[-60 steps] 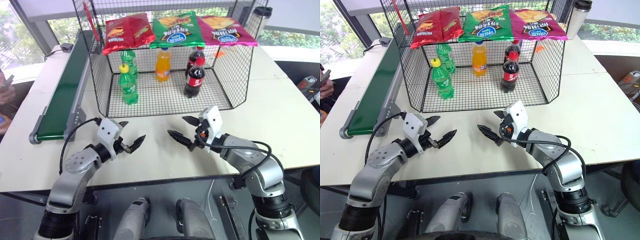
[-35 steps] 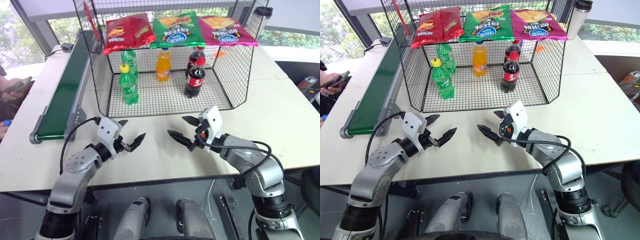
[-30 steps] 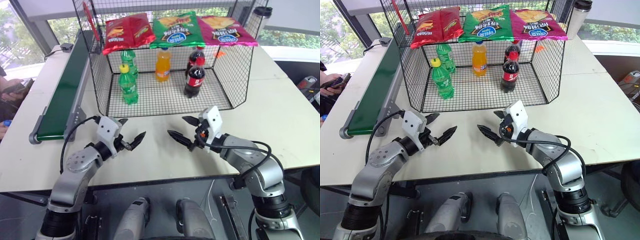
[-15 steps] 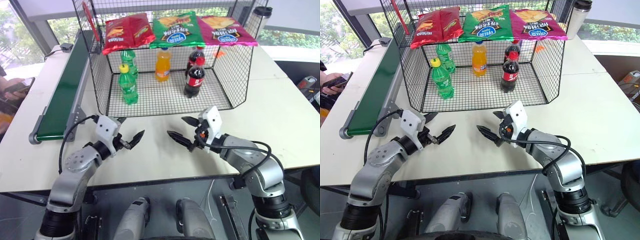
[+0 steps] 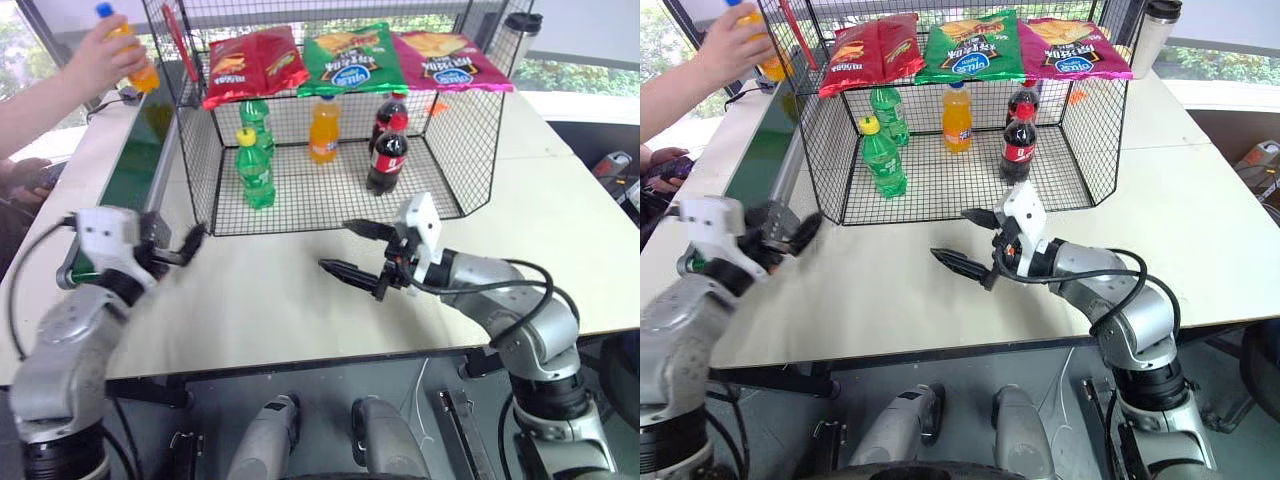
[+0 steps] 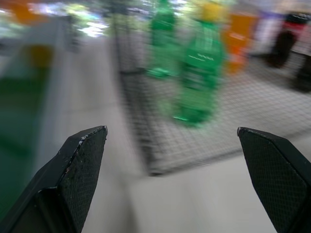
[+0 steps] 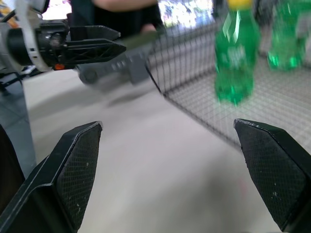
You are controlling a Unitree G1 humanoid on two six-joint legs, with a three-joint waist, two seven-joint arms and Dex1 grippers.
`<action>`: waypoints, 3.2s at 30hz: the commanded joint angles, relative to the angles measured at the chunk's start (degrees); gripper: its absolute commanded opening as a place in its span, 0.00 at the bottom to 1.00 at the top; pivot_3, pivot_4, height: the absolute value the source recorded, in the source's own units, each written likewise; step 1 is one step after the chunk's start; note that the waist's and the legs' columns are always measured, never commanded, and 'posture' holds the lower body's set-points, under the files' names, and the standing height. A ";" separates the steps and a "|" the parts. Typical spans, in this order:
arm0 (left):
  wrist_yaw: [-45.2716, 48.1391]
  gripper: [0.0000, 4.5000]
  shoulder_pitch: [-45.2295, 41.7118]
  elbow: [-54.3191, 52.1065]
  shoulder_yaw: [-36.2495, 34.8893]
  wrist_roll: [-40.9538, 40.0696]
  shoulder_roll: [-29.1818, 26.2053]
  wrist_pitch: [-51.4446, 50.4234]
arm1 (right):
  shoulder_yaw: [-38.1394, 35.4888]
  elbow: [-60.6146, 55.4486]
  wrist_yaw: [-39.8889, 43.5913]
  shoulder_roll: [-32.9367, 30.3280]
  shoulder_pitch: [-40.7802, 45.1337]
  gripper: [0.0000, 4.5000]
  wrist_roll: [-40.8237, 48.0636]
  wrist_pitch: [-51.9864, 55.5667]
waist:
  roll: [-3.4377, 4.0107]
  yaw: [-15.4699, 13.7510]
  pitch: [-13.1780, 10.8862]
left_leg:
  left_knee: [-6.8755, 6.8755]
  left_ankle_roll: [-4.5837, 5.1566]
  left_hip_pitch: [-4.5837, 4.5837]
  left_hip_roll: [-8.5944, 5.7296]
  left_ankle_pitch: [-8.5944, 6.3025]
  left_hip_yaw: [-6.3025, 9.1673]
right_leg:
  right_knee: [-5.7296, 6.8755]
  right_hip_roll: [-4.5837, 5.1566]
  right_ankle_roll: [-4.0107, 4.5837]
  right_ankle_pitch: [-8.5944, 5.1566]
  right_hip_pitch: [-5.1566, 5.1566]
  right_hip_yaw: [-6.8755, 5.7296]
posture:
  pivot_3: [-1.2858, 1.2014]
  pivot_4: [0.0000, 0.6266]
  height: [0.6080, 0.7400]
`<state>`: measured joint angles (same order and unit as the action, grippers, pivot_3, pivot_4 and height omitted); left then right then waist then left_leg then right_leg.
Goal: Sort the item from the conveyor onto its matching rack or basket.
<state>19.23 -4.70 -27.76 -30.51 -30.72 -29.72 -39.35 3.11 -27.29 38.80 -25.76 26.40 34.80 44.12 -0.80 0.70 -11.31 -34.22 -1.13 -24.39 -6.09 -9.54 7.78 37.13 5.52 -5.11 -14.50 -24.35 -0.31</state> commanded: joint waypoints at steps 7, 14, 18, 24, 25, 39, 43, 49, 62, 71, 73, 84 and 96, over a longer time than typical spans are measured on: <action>4.86 1.00 3.94 5.70 -8.71 -3.80 -7.03 0.16 | 4.63 -0.57 6.24 -2.23 5.84 1.00 -1.38 -4.69 | -0.07 -0.21 0.03 | 0.01 0.00 -0.03 -0.03 -0.02 -0.01 | -0.13 0.05 0.12 -0.06 0.03 0.00 | 0.52 0.24 0.99; 6.38 1.00 4.57 8.45 -8.95 -3.67 -8.86 1.36 | 6.17 2.88 10.26 -3.25 5.52 1.00 -3.92 -8.59 | -0.09 -0.07 0.04 | 0.03 -0.15 -0.02 0.00 -0.11 -0.01 | -0.12 0.05 0.14 -0.06 0.00 0.01 | 0.52 0.24 0.99; 7.87 1.00 5.29 9.70 -8.56 -3.25 -10.36 1.29 | 6.75 5.06 11.27 -3.13 4.89 1.00 -5.51 -10.43 | -0.09 0.00 0.04 | 0.09 -0.15 -0.03 0.00 -0.11 -0.01 | -0.12 0.05 0.14 -0.06 -0.05 0.01 | 0.52 0.24 0.99; 8.12 1.00 5.35 11.71 -9.23 -2.28 -11.07 2.72 | 6.98 6.80 11.78 -2.81 3.57 1.00 -6.88 -12.22 | -0.11 -0.05 0.05 | 0.09 -0.15 -0.03 0.00 -0.11 -0.01 | -0.12 0.05 0.15 -0.06 -0.04 0.01 | 0.52 0.24 0.99; 7.95 1.00 5.37 12.31 -9.36 -1.82 -11.12 3.18 | 6.94 6.95 11.69 -2.67 3.38 1.00 -6.97 -12.32 | -0.11 -0.05 0.05 | 0.09 -0.15 -0.03 0.00 -0.11 -0.01 | -0.12 0.05 0.15 -0.06 -0.04 0.01 | 0.52 0.24 0.99; 4.47 1.00 5.70 12.99 -9.99 -1.02 -8.76 6.17 | 5.89 8.45 8.23 -0.05 4.52 1.00 -7.21 -11.52 | -0.11 0.00 0.05 | 0.10 -0.16 -0.03 0.01 -0.11 -0.01 | -0.12 0.05 0.15 -0.06 -0.05 0.01 | 0.52 0.24 0.99; 4.43 1.00 6.82 12.45 -9.76 -0.59 -8.68 6.77 | 5.88 9.34 7.68 0.29 5.40 1.00 -7.51 -11.32 | -0.11 -0.03 0.05 | 0.10 -0.16 -0.03 0.01 -0.11 -0.01 | -0.12 0.05 0.15 -0.06 -0.06 0.02 | 0.52 0.24 0.99; 4.02 1.00 7.33 12.78 -9.46 -0.53 -8.56 7.33 | 5.73 9.27 7.44 -0.15 5.33 1.00 -7.42 -11.01 | -0.12 -0.09 0.05 | 0.09 -0.16 -0.04 0.01 -0.11 -0.01 | -0.12 0.05 0.15 -0.06 -0.05 0.01 | 0.52 0.24 0.99; 4.34 1.00 4.17 15.66 -6.66 1.03 -8.73 9.31 | 5.24 8.63 7.22 -1.00 4.11 1.00 -7.23 -11.03 | -0.12 -0.01 0.05 | 0.09 -0.16 -0.03 0.01 -0.11 -0.01 | -0.12 0.05 0.15 -0.06 -0.05 0.01 | 0.52 0.24 0.99; 4.51 1.00 3.05 17.03 -6.01 1.98 -8.41 10.89 | 5.40 9.82 7.18 -0.90 5.10 1.00 -7.73 -11.30 | -0.12 -0.04 0.05 | 0.10 -0.16 -0.04 0.00 -0.11 -0.01 | -0.12 0.05 0.14 -0.06 -0.05 0.01 | 0.52 0.24 0.99; 4.46 1.00 2.85 17.22 -5.73 1.98 -8.40 11.12 | 5.36 9.71 7.17 -0.97 5.33 1.00 -7.61 -11.03 | -0.12 -0.04 0.05 | 0.10 -0.16 -0.03 0.00 -0.11 -0.01 | -0.12 0.05 0.14 -0.06 -0.05 0.01 | 0.52 0.24 0.99; 9.93 0.71 3.29 16.68 -3.24 -0.44 -7.74 11.33 | 5.31 9.82 6.53 -1.09 6.56 1.00 -7.83 -10.17 | -0.12 -0.04 0.06 | 0.10 -0.15 -0.03 0.00 -0.11 -0.01 | -0.12 0.05 0.14 -0.06 -0.06 0.01 | 0.52 0.24 0.99; 7.45 0.66 -4.03 13.81 -7.22 -12.22 -8.31 4.23 | 5.10 9.12 6.18 -0.76 5.68 1.00 -8.19 -10.70 | -0.19 -0.16 0.07 | 0.08 -0.15 -0.06 0.00 -0.10 0.01 | -0.12 0.04 0.08 -0.03 -0.06 0.00 | 0.52 0.24 0.99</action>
<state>26.94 -6.38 -10.04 -35.05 -40.18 -36.45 -35.34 9.96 -16.45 44.94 -26.54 31.67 26.11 34.40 -0.99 0.54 -11.25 -34.14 -1.26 -24.45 -6.09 -9.64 7.78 37.01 5.56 -5.10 -14.49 -24.42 -0.31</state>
